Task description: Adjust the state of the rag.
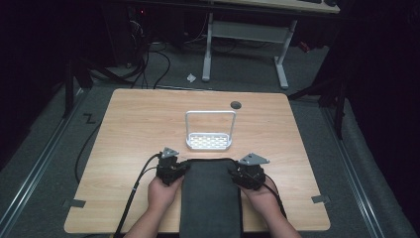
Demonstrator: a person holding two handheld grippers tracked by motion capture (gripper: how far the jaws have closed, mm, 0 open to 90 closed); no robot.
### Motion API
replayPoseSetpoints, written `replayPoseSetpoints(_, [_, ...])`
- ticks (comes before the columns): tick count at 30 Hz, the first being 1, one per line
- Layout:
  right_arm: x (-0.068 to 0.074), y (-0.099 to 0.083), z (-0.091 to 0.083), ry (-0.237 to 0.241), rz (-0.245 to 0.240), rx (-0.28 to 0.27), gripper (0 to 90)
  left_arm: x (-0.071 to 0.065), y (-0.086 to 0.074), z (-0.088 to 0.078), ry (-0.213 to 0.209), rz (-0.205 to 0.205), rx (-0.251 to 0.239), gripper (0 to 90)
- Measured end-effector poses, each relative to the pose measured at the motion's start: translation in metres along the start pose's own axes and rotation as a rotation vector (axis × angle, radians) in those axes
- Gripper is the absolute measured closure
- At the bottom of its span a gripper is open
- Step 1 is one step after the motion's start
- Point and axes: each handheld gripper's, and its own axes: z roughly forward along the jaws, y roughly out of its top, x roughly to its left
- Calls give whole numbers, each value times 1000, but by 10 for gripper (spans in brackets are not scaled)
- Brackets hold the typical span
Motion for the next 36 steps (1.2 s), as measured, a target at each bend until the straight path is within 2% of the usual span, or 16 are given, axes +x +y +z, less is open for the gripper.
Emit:
replayPoseSetpoints(2, [-4, 1, 9, -17, 7, 13, 547, 0, 0, 0, 1, 1, -1, 829])
replayPoseSetpoints(6, [-9, 0, 23, -20, 28, 41, 518, 0, 0, 0, 2, 1, 0, 828])
replayPoseSetpoints(10, [-12, -4, 30, 26, 73, 54, 549, 0, 0, 0, 2, 1, 0, 828])
replayPoseSetpoints(15, [-12, -5, 31, 42, 84, 45, 587, 0, 0, 0, 3, 2, 1, 828])
replayPoseSetpoints(22, [-6, -7, 30, 65, 86, 37, 763, 0, 0, 0, 3, 3, 1, 828])
replayPoseSetpoints(29, [-4, -7, 29, 76, 63, 34, 814, 0, 0, 0, -1, 0, -1, 827])
replayPoseSetpoints(30, [-4, -8, 29, 72, 46, 26, 818, 0, 0, 0, -3, 1, -2, 827])
replayPoseSetpoints(32, [-3, -9, 28, 63, 43, 10, 823, 1, 0, -1, -10, 0, -4, 826])
replayPoseSetpoints(36, [-4, -7, 20, 70, 63, -32, 824, 1, -1, -2, -20, 3, -21, 828])
